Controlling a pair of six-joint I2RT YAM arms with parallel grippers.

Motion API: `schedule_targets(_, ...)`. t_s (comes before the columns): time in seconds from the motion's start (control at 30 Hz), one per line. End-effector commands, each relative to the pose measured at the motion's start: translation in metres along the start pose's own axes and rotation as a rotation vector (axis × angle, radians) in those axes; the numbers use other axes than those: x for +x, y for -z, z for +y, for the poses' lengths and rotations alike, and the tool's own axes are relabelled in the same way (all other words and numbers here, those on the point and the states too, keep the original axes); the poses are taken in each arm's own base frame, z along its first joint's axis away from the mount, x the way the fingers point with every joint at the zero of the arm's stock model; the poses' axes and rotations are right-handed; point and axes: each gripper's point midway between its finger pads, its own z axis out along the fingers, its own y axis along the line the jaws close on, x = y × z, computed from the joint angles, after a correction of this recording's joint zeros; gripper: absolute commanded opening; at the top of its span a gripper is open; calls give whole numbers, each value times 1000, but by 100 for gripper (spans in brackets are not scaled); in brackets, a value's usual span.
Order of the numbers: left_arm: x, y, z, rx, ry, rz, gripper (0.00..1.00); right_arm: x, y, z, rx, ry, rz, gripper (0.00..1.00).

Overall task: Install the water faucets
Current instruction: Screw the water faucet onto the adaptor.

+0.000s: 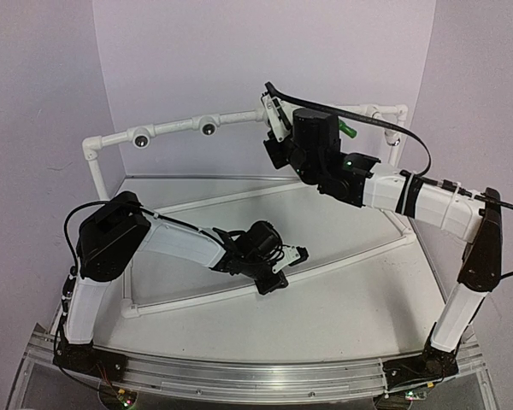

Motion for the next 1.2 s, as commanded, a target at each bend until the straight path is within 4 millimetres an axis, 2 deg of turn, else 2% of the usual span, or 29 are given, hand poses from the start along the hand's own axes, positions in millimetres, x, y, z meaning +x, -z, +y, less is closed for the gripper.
schedule_targets(0.0,61,-18,-87,237,-72,201,0,-42,-8,-15,-35,-169,-136,0)
schedule_targets(0.77,62,-19,-90,241,-78,208,0,-48,-9,-26,-90,-340,-138,0)
schedule_targets(1.17,62,-20,-92,246,-80,209,0,-70,3,-39,-92,-348,-179,0)
